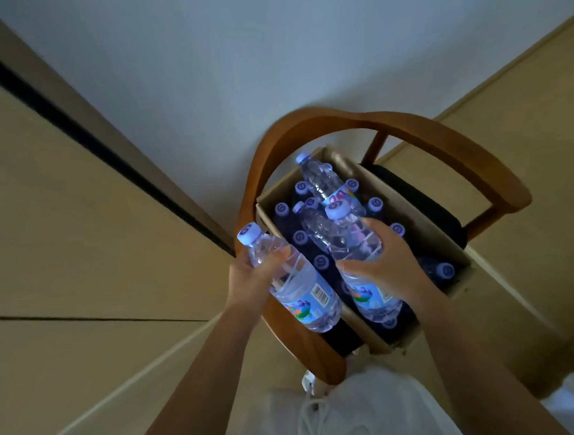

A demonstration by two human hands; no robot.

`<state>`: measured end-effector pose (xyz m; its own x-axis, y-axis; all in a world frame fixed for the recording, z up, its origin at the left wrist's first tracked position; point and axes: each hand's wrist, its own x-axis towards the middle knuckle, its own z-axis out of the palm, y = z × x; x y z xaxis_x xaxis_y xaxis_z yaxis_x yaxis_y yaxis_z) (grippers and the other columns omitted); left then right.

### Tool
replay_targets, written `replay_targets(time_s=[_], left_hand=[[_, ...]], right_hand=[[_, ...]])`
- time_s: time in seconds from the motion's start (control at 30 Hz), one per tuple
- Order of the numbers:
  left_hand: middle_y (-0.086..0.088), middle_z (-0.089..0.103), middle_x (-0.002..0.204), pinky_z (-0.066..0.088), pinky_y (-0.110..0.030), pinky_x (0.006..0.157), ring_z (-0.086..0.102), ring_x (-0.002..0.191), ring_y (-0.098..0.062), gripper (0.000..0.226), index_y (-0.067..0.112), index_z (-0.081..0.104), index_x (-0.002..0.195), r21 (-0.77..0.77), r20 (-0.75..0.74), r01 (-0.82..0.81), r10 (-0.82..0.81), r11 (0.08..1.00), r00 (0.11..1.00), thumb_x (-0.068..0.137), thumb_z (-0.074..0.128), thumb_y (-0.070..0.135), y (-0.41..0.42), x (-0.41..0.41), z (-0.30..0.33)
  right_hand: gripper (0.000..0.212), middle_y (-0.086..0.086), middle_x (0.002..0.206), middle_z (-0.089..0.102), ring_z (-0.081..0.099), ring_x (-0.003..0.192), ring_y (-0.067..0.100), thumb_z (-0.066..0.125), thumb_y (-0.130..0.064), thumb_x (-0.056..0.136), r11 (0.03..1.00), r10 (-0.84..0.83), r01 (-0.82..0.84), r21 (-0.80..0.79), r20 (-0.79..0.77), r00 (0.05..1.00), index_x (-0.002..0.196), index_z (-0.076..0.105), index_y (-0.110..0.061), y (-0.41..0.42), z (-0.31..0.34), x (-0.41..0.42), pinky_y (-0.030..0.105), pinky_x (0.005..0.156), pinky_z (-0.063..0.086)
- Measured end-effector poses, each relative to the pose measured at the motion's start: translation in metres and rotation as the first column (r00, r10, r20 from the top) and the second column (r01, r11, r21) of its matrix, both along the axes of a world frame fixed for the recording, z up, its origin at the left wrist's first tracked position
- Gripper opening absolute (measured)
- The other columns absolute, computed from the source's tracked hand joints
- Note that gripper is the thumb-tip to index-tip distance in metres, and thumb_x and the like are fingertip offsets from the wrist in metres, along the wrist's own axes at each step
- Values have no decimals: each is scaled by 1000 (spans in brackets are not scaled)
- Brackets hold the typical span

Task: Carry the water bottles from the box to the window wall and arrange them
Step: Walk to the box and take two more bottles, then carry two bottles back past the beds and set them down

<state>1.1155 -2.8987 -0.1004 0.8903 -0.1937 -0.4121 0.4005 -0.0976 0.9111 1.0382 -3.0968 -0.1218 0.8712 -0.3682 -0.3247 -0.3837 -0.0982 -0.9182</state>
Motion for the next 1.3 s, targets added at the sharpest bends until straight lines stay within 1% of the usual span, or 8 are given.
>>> replay_targets(time_s=[0.1, 0.23, 0.37, 0.57, 0.73, 0.9, 1.13, 1.3], left_hand=[[-2, 72, 73, 54, -28, 63, 67, 69, -16, 14, 16, 69, 77, 4, 50, -50, 50, 999, 997, 66, 73, 24, 43, -12, 9], [-1, 72, 73, 52, -26, 60, 67, 68, -16, 15, 18, 70, 75, -37, 42, -212, 214, 976, 976, 62, 74, 25, 123, -38, 16], [-1, 72, 75, 53, -24, 60, 68, 70, -15, 32, 12, 69, 81, -87, 41, -384, 388, 919, 921, 56, 76, 30, 215, -81, 26], [-4, 72, 79, 53, -25, 62, 69, 74, -17, 27, 7, 68, 86, -76, 47, -624, 628, 778, 777, 65, 70, 25, 361, -154, 40], [0, 70, 73, 52, -19, 58, 66, 69, -14, 14, 15, 67, 76, -49, 96, -833, 833, 550, 545, 66, 72, 22, 460, -220, 54], [-1, 70, 76, 53, -24, 65, 66, 74, -18, 19, 16, 67, 76, -46, 77, -957, 956, 287, 283, 62, 73, 27, 513, -269, 62], [3, 68, 73, 52, -25, 66, 66, 69, -13, 21, 15, 68, 82, -26, 143, -999, 989, -29, -32, 65, 79, 20, 579, -303, 64], [-4, 71, 76, 56, -41, 82, 70, 83, -30, 25, 14, 68, 79, -71, 151, -980, 969, -187, -196, 58, 79, 22, 638, -296, 63]], right_hand=[[57, -16, 100, 66, 61, 93, -2, 85, -20, 58, 995, 95, -94, -36, 33, 995, 106, 58, -35, 37, 8, 3, 16, 77, 48], [49, -29, 89, 65, 61, 82, -12, 85, -22, 58, 966, 254, -251, -57, 50, 966, 94, 57, -41, 108, 25, 7, 3, 61, 44], [61, -6, 98, 70, 68, 90, 7, 85, -26, 61, 910, 413, -415, 8, 64, 908, 115, 58, -27, 197, 33, 2, 27, 75, 53], [58, 3, 91, 71, 68, 85, 19, 80, -37, 47, 776, 620, -628, 59, 110, 777, 100, 62, -22, 350, 40, -18, 42, 79, 53], [45, -1, 91, 73, 70, 84, 17, 79, -25, 57, 535, 828, -841, 77, 151, 540, 99, 63, -25, 476, 52, -31, 38, 77, 55], [40, -15, 87, 71, 67, 77, 4, 77, -25, 57, 311, 926, -947, 75, 199, 320, 93, 62, -34, 567, 65, -47, 18, 66, 52], [42, -21, 85, 69, 66, 75, -2, 77, -32, 51, 63, 957, -994, 88, 277, 85, 91, 64, -39, 676, 83, -50, 11, 62, 48], [48, -22, 87, 68, 66, 76, -2, 78, -30, 53, -125, 946, -992, 6, 303, -117, 97, 61, -34, 770, 88, -31, 11, 64, 49]])
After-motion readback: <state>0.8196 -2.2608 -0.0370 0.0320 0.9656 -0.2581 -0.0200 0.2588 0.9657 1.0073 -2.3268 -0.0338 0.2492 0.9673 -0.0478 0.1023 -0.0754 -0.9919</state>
